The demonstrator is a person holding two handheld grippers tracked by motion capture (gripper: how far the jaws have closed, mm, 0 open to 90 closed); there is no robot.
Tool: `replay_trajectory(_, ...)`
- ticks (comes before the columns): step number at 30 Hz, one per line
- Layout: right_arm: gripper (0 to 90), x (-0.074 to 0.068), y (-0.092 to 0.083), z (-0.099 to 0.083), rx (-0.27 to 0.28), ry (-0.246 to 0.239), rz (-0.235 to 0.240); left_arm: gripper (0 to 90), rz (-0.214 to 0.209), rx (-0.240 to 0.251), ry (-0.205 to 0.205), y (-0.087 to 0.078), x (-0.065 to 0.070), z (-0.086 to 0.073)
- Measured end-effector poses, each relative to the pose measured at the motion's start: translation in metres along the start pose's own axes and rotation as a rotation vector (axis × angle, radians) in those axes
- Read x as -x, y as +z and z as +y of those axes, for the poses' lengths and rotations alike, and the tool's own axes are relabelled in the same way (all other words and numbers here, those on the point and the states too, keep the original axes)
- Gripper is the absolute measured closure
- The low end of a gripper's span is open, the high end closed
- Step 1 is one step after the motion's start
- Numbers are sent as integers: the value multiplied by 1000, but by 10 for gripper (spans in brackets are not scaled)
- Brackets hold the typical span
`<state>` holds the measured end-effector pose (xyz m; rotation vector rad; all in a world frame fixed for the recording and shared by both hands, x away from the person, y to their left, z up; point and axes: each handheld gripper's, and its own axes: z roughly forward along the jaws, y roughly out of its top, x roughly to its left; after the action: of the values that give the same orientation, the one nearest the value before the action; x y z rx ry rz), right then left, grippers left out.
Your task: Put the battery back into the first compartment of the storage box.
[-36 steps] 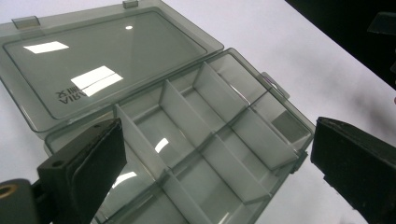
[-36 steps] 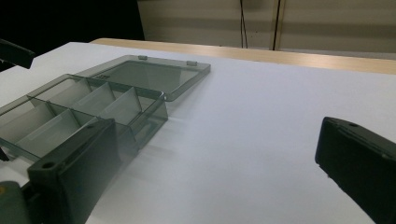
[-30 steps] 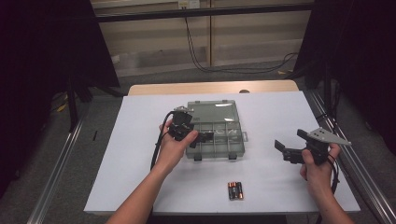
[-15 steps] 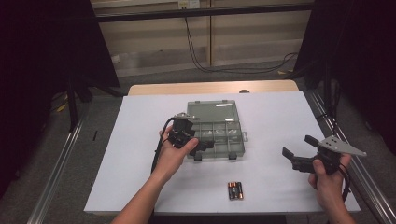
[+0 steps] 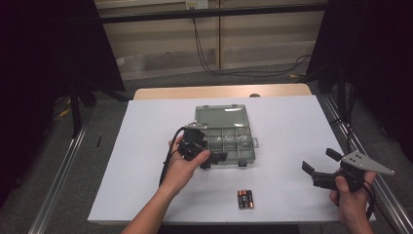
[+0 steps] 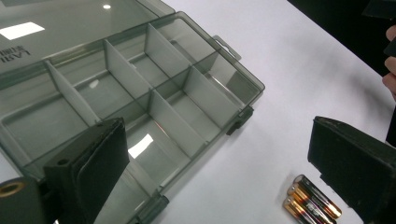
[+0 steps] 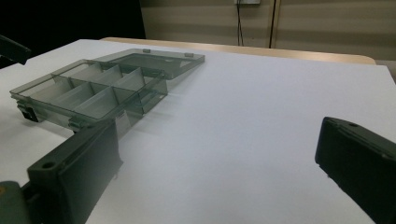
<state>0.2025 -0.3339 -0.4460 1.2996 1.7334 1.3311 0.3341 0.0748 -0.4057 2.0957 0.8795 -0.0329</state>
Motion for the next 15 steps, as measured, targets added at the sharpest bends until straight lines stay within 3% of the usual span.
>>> replay_trajectory(4, 0, 0, -6, -3, -1, 6, 0, 67, 17, -5, 15, 1, 5, -2)
replay_trajectory(15, 0, 1, -19, -7, 16, 24, -8, 78, 10, -37, 36, 3, 20, -9)
